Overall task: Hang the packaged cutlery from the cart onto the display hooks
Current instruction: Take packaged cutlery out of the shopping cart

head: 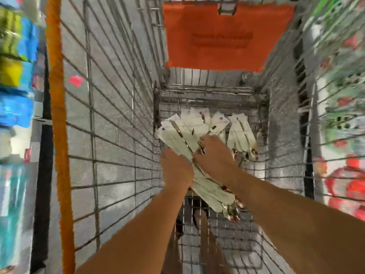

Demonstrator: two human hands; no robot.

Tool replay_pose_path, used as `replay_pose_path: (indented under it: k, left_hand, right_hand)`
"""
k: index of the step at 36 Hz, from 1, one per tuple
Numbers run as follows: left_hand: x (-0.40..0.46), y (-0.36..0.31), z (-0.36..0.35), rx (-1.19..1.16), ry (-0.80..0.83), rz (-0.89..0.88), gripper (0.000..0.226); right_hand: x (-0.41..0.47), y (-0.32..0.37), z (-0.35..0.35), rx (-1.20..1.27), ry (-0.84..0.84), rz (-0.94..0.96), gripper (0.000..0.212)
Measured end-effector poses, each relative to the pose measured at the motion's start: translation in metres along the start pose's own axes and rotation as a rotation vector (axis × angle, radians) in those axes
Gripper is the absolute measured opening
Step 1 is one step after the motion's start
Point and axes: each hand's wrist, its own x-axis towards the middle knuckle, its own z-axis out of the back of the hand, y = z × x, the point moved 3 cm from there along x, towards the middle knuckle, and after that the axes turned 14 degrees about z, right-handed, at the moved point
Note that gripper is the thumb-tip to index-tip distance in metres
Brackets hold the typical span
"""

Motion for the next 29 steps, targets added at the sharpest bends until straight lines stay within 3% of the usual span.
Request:
replay_pose_path:
  k: [4,10,15,18,22,29]
  left_hand:
    - [0.013,0.004,-0.003,-0.284,-0.026,0.154,0.027]
    - [0.021,0.000,-0.007,-0.581,0.024,0.235,0.028]
    - [0.032,-0.002,-0.015,-0.500,0.052,0.206,0.028]
    - [0.033,-0.003,-0.019,-0.524,0.053,0.248,0.031]
    - [0.028,-0.011,-0.021,-0.499,0.005,0.168,0.027]
    - [0.023,-0.027,-0.025,-0.390,0.029,0.011,0.020]
  right_hand:
    - [0.020,0.009,-0.010,-0.164,0.029,0.067,0.075]
    - [0.032,0.013,-0.022,-0.310,0.010,0.097,0.069]
    - [0.026,0.008,-0.018,-0.328,0.009,0.103,0.060]
    - [0.018,0.006,-0.019,-0.342,0.012,0.104,0.067]
    - [0.013,0.003,-0.024,-0.300,-0.016,0.069,0.066]
    - [-0.005,-0.018,-0.015,0.075,-0.228,-0.046,0.066]
